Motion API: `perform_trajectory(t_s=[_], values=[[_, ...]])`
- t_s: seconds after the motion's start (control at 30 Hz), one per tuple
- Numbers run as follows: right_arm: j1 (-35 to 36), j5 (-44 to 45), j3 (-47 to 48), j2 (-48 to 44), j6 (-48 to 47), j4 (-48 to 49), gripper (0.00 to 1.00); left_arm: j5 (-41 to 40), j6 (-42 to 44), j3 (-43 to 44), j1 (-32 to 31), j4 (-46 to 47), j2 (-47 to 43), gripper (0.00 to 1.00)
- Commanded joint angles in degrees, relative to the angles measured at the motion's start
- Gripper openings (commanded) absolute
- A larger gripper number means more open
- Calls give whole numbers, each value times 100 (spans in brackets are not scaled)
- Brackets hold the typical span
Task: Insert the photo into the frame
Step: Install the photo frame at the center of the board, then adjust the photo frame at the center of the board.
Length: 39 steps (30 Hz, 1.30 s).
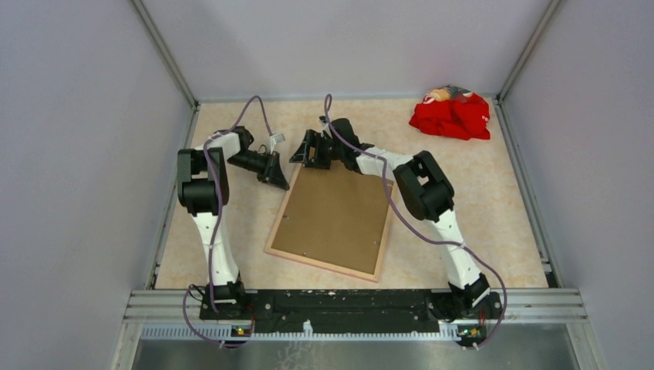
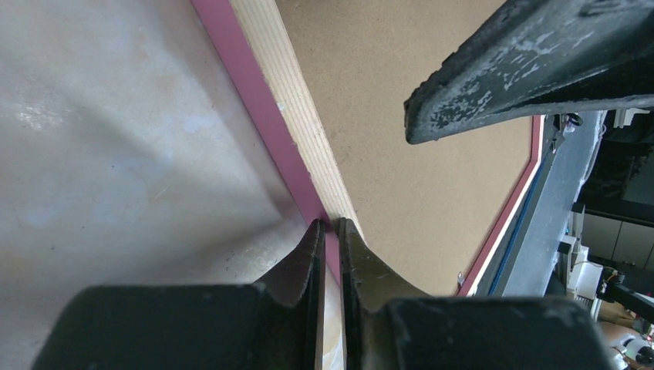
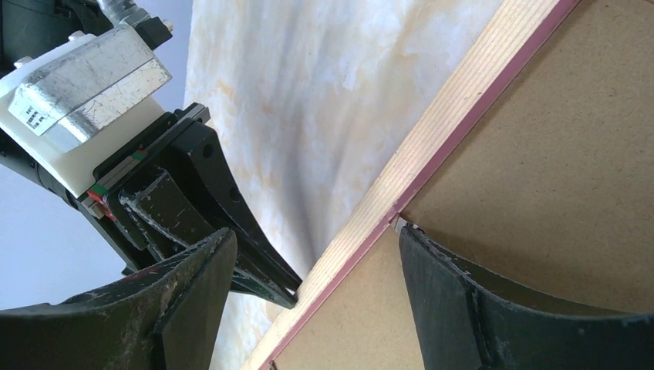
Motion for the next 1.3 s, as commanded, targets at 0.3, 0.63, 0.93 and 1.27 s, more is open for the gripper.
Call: perform_trajectory(t_s=[0.3, 0.63, 0.93, 1.27], values=[[-4, 121, 74, -129, -146, -86, 81, -277, 308, -52, -70, -147, -133, 14], [-881, 403, -2107, -2610, -177, 65, 97, -990, 883, -161, 69, -513, -713, 22], [-2298, 1708, -4199, -4390, -751, -1424, 99, -1607, 1159, -1413, -42, 28, -1337, 22], [-2587, 1168, -4428, -3566, -583, -717, 96, -1868, 1428, -2442, -492, 315, -1985, 22]])
